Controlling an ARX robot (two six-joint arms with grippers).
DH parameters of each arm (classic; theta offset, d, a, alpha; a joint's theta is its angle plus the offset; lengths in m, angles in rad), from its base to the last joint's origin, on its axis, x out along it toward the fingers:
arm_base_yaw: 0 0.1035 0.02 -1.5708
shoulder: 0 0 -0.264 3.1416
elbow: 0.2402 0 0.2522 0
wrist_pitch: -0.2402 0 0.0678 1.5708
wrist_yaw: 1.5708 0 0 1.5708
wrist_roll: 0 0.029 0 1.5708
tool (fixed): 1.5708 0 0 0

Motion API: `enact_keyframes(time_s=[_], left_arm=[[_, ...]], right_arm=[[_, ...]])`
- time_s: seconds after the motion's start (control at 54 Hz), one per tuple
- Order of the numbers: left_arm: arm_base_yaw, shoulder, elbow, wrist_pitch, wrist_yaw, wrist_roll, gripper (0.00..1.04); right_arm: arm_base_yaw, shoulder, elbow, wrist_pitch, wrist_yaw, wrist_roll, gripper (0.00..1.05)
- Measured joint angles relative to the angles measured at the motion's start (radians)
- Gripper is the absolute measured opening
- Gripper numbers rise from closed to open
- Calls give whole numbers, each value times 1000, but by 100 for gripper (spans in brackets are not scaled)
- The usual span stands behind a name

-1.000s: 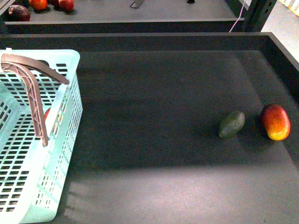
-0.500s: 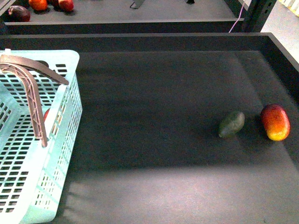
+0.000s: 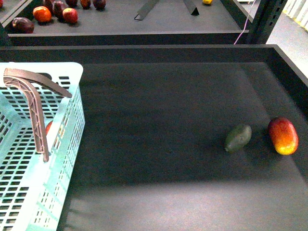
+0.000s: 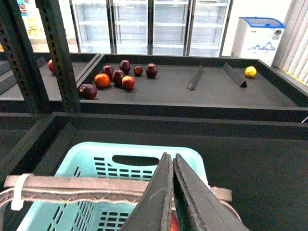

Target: Pick apple with right arm and hold basket with left

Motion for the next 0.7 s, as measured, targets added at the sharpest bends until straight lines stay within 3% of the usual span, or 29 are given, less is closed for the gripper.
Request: enact_keyframes(time_s=[0.704], left_arm=[[0, -351, -125, -213, 0, 4, 3]], right_arm=[[0, 0, 0, 0, 0, 0, 96]])
